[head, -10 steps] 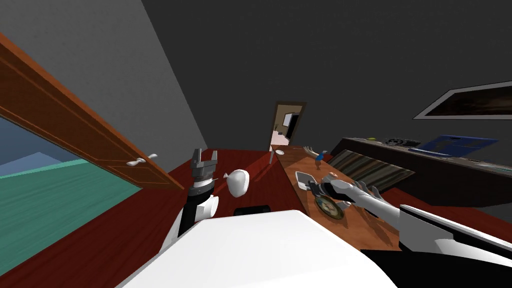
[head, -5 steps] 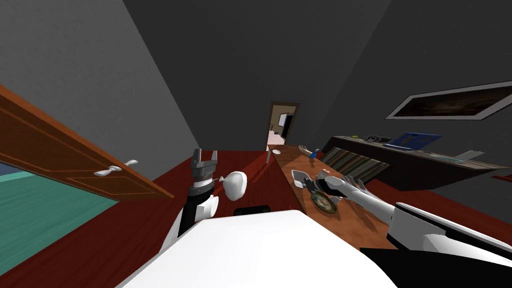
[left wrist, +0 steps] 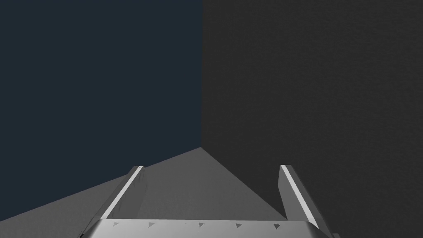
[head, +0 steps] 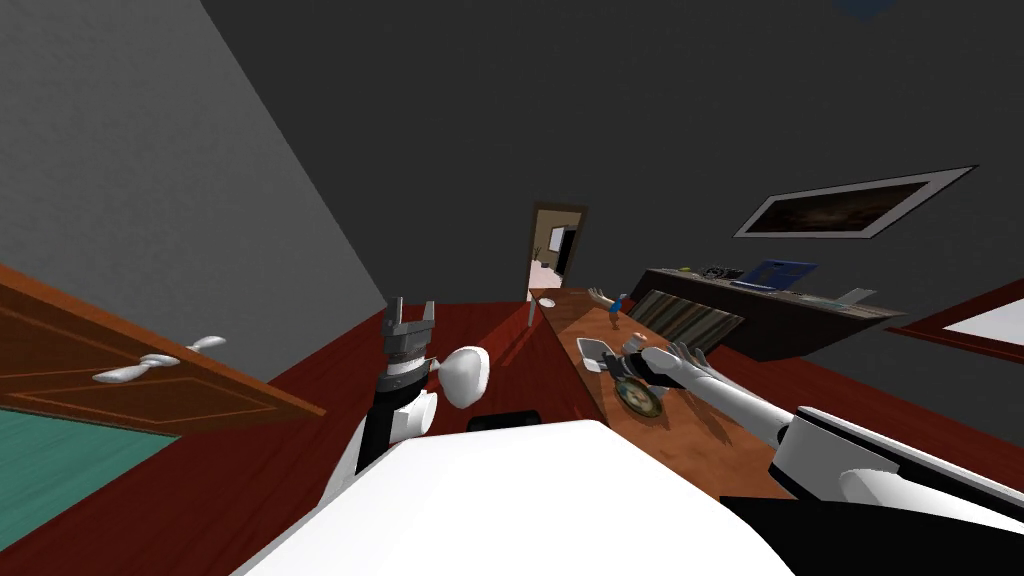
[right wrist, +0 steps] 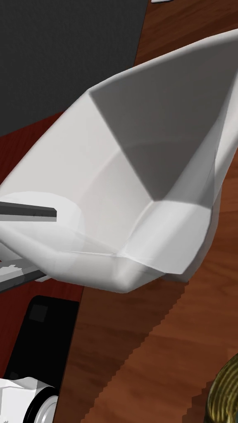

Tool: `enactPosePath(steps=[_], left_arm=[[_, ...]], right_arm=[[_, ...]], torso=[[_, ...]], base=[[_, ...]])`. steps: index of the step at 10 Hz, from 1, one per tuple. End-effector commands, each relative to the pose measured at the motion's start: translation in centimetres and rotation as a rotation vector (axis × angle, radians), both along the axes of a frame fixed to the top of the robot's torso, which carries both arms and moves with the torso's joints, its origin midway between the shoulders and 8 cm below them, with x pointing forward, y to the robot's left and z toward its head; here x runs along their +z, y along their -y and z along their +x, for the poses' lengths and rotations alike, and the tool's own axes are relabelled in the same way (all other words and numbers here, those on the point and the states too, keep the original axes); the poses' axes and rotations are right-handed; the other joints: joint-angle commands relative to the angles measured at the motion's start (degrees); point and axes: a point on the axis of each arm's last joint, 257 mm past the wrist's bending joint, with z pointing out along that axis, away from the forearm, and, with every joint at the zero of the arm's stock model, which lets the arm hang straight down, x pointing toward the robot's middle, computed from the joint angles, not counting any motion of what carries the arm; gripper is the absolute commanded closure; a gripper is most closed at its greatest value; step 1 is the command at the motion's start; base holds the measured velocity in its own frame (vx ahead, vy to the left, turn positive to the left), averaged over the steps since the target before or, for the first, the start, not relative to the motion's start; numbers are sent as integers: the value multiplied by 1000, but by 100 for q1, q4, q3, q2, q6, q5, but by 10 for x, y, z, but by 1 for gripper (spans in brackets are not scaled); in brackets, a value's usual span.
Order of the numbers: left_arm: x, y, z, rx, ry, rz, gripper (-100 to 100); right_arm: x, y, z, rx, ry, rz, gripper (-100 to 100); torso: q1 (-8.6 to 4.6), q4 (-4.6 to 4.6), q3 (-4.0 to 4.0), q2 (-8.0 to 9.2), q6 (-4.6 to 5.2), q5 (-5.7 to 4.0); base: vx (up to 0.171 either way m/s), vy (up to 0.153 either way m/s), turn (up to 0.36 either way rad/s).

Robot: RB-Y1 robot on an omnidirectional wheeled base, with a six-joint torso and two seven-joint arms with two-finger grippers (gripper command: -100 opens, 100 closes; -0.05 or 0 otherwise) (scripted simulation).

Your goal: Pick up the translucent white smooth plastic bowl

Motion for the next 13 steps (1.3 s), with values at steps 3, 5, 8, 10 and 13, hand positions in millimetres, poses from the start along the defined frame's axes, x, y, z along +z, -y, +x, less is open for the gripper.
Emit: enactPosePath(steps=[3,5,8,10,13], left_arm=[[0,0,0,0,0,0,0],[0,0,0,0,0,0,0],[0,0,0,0,0,0,0],[0,0,0,0,0,0,0],[0,0,0,0,0,0,0]], right_arm=[[6,-6,8,57,4,-42,100],[21,-20,29,60,43,-26,100],[21,-16,31,113,37,-89,100],[44,-36,59,128,99,-77,100],[40,-23,54,162,79,-151,100]], torso=[[7,3,-1,-3,-22,1],[7,8,10,15,-16,8],[22,14,9,6,-23,17],[21,23,19,16,-6,27],[30,29,30,33,-20,27]], base=[[46,8,-92],[28,-4,-176],[47,8,-98],[69,-5,-324],[13,12,7]])
